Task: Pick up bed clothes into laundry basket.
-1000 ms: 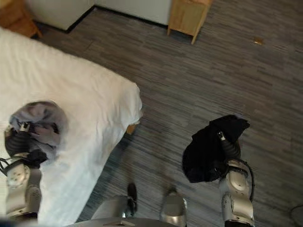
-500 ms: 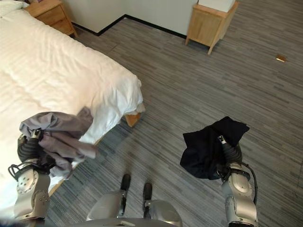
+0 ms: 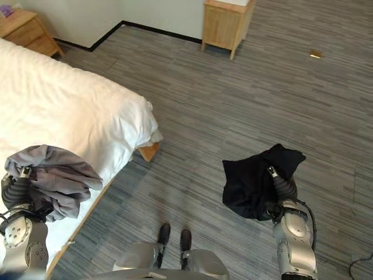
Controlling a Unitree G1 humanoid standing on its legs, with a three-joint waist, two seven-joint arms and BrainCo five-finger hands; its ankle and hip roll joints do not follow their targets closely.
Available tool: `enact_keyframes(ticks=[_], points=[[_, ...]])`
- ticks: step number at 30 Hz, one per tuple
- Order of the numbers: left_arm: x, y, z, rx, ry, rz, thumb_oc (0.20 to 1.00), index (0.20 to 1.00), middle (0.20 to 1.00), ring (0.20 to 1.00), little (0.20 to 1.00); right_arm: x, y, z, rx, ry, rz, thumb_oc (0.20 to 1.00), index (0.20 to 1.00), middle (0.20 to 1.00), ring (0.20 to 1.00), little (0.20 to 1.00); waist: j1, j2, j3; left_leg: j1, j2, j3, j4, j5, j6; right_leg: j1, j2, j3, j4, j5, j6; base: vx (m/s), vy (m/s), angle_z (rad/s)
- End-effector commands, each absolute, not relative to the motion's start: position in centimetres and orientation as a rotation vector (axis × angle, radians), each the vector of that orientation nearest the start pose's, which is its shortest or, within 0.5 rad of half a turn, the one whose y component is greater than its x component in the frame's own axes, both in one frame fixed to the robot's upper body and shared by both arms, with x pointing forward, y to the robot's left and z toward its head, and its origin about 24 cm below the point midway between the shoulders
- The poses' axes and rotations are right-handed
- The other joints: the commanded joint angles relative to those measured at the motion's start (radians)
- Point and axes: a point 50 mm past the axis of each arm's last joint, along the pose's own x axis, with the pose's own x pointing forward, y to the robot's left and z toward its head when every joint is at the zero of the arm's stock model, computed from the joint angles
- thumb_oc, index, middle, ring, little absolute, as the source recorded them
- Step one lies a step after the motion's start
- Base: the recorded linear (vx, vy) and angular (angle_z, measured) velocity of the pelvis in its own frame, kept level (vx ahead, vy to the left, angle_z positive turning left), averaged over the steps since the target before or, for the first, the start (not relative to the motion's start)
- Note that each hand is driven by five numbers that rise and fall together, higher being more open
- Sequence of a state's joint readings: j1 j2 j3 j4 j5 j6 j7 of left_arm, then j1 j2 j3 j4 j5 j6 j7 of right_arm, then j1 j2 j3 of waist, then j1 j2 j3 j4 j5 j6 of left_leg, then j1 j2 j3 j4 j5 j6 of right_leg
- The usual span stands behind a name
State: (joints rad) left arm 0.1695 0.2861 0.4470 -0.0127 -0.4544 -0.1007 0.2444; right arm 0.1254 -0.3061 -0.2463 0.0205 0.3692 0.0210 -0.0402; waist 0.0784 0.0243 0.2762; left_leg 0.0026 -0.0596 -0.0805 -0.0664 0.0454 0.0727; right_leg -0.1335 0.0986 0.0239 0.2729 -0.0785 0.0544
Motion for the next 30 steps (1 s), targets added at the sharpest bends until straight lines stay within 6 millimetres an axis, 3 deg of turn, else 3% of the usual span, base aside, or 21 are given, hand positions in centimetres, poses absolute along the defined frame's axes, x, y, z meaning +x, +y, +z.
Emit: enact_keyframes(ticks=[1,2,6,7,9,12,13,14,15,16,17,18,19,20,22,23,24,25,26,29,30], points=[[18.7,34.6,11.1,0.056,-0.312,0.722,0.200,0.200,0.200,0.200,0.200,22.0,-26.8,5.7,0.022,-0.033,-0.262,0.200,0.200,0.200,0.200,0.200,-0.018,-0.015,-0.038,0.031,-0.003,-0.006,-0.011,0.001,-0.012,-0.040,-0.098,-0.023,0.071,0.131,0.050,0.12,0.039,-0.16],[19.0,34.5,11.4,0.054,-0.328,0.711,0.200,0.200,0.200,0.200,0.200,21.8,-27.0,5.7,0.024,-0.031,-0.273,0.200,0.200,0.200,0.200,0.200,-0.036,-0.011,-0.035,0.037,-0.006,-0.020,-0.015,-0.004,-0.013,-0.064,-0.074,-0.024,0.038,0.125,0.040,0.12,0.044,0.15],[19.0,34.5,11.4,0.054,-0.328,0.711,0.200,0.200,0.200,0.200,0.200,21.8,-27.1,5.7,0.023,-0.031,-0.273,0.200,0.200,0.200,0.200,0.200,-0.039,-0.010,-0.035,0.037,-0.006,-0.023,-0.015,-0.005,-0.014,-0.062,-0.074,-0.027,0.036,0.126,0.040,0.13,-0.034,0.19],[20.4,33.8,12.6,0.047,-0.373,0.656,0.200,0.200,0.200,0.200,0.200,21.5,-27.8,5.8,0.036,-0.047,-0.335,0.200,0.200,0.200,0.200,0.200,-0.085,-0.016,-0.029,0.085,0.005,-0.034,-0.021,-0.066,-0.041,-0.123,-0.116,-0.096,-0.252,0.216,0.028,0.69,-0.228,0.02],[20.3,33.3,12.6,0.062,-0.378,0.629,0.200,0.200,0.200,0.200,0.200,22.2,-27.3,6.2,0.033,-0.064,-0.308,0.200,0.200,0.200,0.200,0.200,-0.073,-0.036,-0.045,0.120,0.011,-0.019,-0.021,-0.106,-0.048,-0.084,-0.134,-0.157,-0.263,0.240,0.021,0.62,-0.200,0.29],[20.4,33.1,12.5,0.043,-0.384,0.626,0.200,0.200,0.200,0.200,0.200,22.2,-27.6,6.4,0.039,-0.076,-0.313,0.200,0.200,0.200,0.200,0.200,-0.080,-0.032,-0.057,0.143,0.043,0.003,0.001,-0.118,-0.066,-0.070,-0.124,-0.169,-0.237,0.210,0.002,0.24,-0.081,-0.15],[20.7,32.9,12.3,0.026,-0.379,0.618,0.200,0.200,0.200,0.200,0.200,22.1,-27.9,6.6,0.039,-0.086,-0.324,0.200,0.200,0.200,0.200,0.200,-0.086,-0.028,-0.060,0.131,0.066,0.028,0.094,-0.110,-0.084,-0.048,-0.123,-0.186,-0.225,0.189,-0.009,0.51,-0.230,0.03],[21.1,32.4,12.1,-0.013,-0.379,0.599,0.200,0.200,0.200,0.200,0.200,22.1,-28.1,6.6,0.031,-0.082,-0.325,0.200,0.200,0.200,0.200,0.200,-0.084,-0.039,-0.057,0.082,0.066,0.055,0.295,-0.062,-0.109,0.023,-0.130,-0.206,-0.231,0.156,-0.027,0.49,-0.250,0.46],[21.0,32.3,11.9,-0.029,-0.376,0.595,0.200,0.200,0.200,0.200,0.200,22.1,-28.1,6.7,0.029,-0.082,-0.321,0.200,0.200,0.200,0.200,0.200,-0.080,-0.045,-0.046,0.044,0.055,0.046,0.446,-0.048,-0.113,0.059,-0.124,-0.202,-0.238,0.144,-0.042,0.47,-0.258,0.57],[20.9,32.3,11.6,-0.037,-0.367,0.599,0.200,0.200,0.200,0.200,0.200,22.0,-28.4,6.7,0.015,-0.075,-0.321,0.200,0.200,0.200,0.200,0.200,-0.062,-0.062,-0.037,-0.009,0.017,0.019,0.534,-0.009,-0.111,0.086,-0.127,-0.187,-0.249,0.135,-0.056,0.19,-0.130,0.57],[20.9,32.3,11.6,-0.037,-0.367,0.598,0.200,0.200,0.200,0.200,0.200,22.0,-28.4,6.7,0.016,-0.075,-0.322,0.200,0.200,0.200,0.200,0.200,-0.064,-0.061,-0.036,-0.022,0.017,0.016,0.557,-0.016,-0.112,0.085,-0.126,-0.190,-0.250,0.135,-0.057,0.30,-0.161,0.26],[20.7,32.4,11.3,-0.042,-0.350,0.605,0.200,0.200,0.200,0.200,0.200,22.2,-28.8,7.1,0.006,-0.081,-0.333,0.200,0.200,0.200,0.200,0.200,-0.032,-0.082,-0.018,-0.144,-0.022,0.014,0.569,-0.046,-0.090,0.147,-0.138,-0.161,-0.270,0.125,-0.059,0.21,-0.084,-0.27],[20.7,32.4,11.4,-0.042,-0.350,0.604,0.200,0.200,0.200,0.200,0.200,22.2,-28.8,7.1,0.007,-0.080,-0.334,0.200,0.200,0.200,0.200,0.200,-0.028,-0.083,-0.020,-0.149,-0.022,0.018,0.576,-0.051,-0.088,0.148,-0.138,-0.157,-0.276,0.126,-0.058,0.48,-0.126,-0.27],[20.4,32.9,11.2,-0.054,-0.344,0.635,0.200,0.200,0.200,0.200,0.200,22.3,-29.0,7.7,0.027,-0.113,-0.350,0.200,0.200,0.200,0.200,0.200,0.002,-0.098,-0.019,-0.245,-0.028,0.010,0.497,-0.066,-0.071,0.196,-0.142,-0.129,-0.299,0.114,-0.055,0.29,-0.029,-0.09],[20.4,32.9,11.3,-0.053,-0.344,0.635,0.200,0.200,0.200,0.200,0.200,22.3,-29.0,7.7,0.029,-0.113,-0.351,0.200,0.200,0.200,0.200,0.200,0.008,-0.103,-0.020,-0.240,-0.029,0.016,0.493,-0.069,-0.069,0.201,-0.144,-0.123,-0.306,0.114,-0.054,0.31,-0.002,-0.20],[20.1,33.1,11.1,-0.053,-0.337,0.646,0.200,0.200,0.200,0.200,0.200,22.4,-28.9,7.9,0.020,-0.124,-0.351,0.200,0.200,0.200,0.200,0.200,0.033,-0.094,-0.031,-0.252,-0.020,-0.031,0.325,-0.021,-0.072,0.233,-0.126,-0.092,-0.307,0.078,-0.054,0.33,0.029,-0.52],[20.0,33.1,11.1,-0.053,-0.336,0.646,0.200,0.200,0.200,0.200,0.200,22.4,-28.9,7.9,0.020,-0.124,-0.351,0.200,0.200,0.200,0.200,0.200,0.033,-0.097,-0.030,-0.246,-0.021,-0.030,0.313,-0.013,-0.072,0.233,-0.128,-0.092,-0.306,0.079,-0.054,0.65,0.090,-0.50],[19.8,33.3,11.1,-0.031,-0.329,0.650,0.200,0.200,0.200,0.200,0.200,22.5,-28.9,8.1,-0.010,-0.120,-0.335,0.200,0.200,0.200,0.200,0.200,0.054,-0.073,-0.039,-0.292,0.009,-0.065,0.172,0.072,-0.093,0.282,-0.107,-0.070,-0.309,0.040,-0.058,0.49,0.069,-0.53],[19.8,33.4,11.0,-0.017,-0.321,0.650,0.200,0.200,0.200,0.200,0.200,22.7,-28.8,8.2,-0.024,-0.120,-0.328,0.200,0.200,0.200,0.200,0.200,0.058,-0.071,-0.045,-0.293,0.010,-0.058,0.090,0.106,-0.106,0.308,-0.108,-0.057,-0.315,0.024,-0.062,0.66,0.105,-0.37],[19.8,33.6,11.0,0.018,-0.309,0.648,0.200,0.200,0.200,0.200,0.200,23.1,-28.5,8.5,-0.045,-0.125,-0.307,0.200,0.200,0.200,0.200,0.200,0.071,-0.064,-0.059,-0.285,0.017,0.011,0.040,0.141,-0.118,0.370,-0.112,-0.027,-0.325,0.006,-0.056,0.45,0.128,-0.39],[19.6,33.7,11.1,0.014,-0.312,0.649,0.200,0.200,0.200,0.200,0.200,23.6,-27.5,8.8,-0.042,-0.136,-0.265,0.200,0.200,0.200,0.200,0.200,0.085,-0.054,-0.088,-0.263,0.019,0.024,0.069,0.143,-0.103,0.400,-0.125,-0.010,-0.315,-0.011,-0.043,0.79,0.418,-0.70]])
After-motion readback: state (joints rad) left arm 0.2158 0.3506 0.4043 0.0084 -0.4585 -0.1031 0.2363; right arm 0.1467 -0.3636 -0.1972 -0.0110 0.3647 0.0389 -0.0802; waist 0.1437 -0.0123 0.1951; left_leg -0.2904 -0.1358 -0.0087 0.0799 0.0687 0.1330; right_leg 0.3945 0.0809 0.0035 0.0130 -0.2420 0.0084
